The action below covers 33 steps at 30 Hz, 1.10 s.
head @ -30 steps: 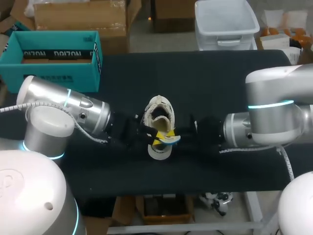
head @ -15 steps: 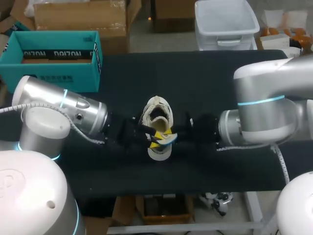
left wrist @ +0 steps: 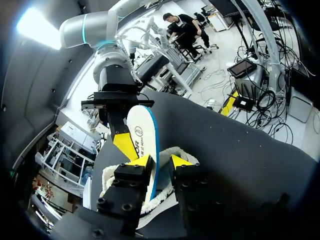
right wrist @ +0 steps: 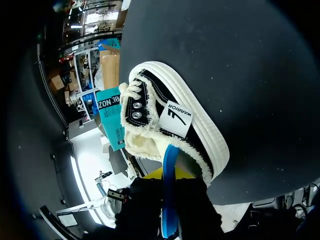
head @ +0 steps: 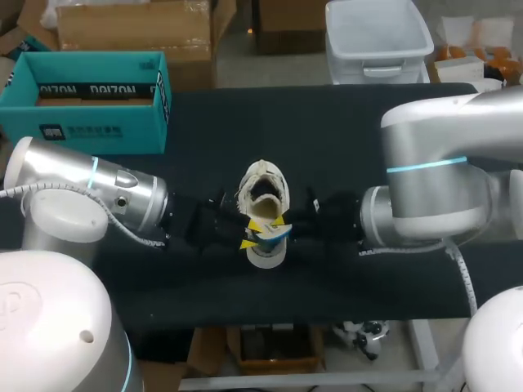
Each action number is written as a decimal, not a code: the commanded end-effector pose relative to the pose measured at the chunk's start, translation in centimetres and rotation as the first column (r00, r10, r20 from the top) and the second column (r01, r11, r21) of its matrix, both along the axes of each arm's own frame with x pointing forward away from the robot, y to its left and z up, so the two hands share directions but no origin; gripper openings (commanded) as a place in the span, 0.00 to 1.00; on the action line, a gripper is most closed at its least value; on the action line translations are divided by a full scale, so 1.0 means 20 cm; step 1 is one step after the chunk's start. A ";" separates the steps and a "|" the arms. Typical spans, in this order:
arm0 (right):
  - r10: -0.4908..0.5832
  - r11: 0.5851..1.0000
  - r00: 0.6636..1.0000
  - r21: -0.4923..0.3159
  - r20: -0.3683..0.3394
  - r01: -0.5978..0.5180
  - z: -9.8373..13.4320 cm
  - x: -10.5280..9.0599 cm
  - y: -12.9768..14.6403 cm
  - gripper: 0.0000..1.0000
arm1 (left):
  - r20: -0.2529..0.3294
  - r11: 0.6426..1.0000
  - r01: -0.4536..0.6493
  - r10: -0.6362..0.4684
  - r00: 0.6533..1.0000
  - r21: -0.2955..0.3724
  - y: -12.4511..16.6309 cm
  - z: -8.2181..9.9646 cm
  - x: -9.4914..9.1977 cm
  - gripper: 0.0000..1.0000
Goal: Open the shoe tongue, take the insole out of the shoe, put the insole back into the shoe, and pack the shoe into the shoebox
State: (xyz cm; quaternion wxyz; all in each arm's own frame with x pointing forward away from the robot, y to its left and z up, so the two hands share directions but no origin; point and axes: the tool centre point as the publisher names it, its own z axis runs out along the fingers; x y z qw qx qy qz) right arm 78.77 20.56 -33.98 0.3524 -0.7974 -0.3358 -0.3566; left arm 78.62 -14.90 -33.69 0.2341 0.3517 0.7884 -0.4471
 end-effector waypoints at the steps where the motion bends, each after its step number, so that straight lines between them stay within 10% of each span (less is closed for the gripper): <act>1: -0.032 0.999 0.999 0.027 0.029 0.031 -0.02 -0.03 0.00 0.00 | 0.007 1.000 -0.030 0.030 1.000 0.002 -0.01 -0.02 0.00 0.04; 29: -0.053 0.998 0.997 0.021 0.049 0.052 -0.17 0.08 0.05 0.00 | -0.055 0.996 -0.079 0.081 0.995 0.031 -0.01 -0.12 0.20 0.00; 33: -0.065 0.998 0.996 0.005 0.055 0.065 -0.15 0.07 0.05 0.00 | -0.056 0.999 -0.044 0.045 0.997 0.011 -0.02 -0.10 0.17 0.24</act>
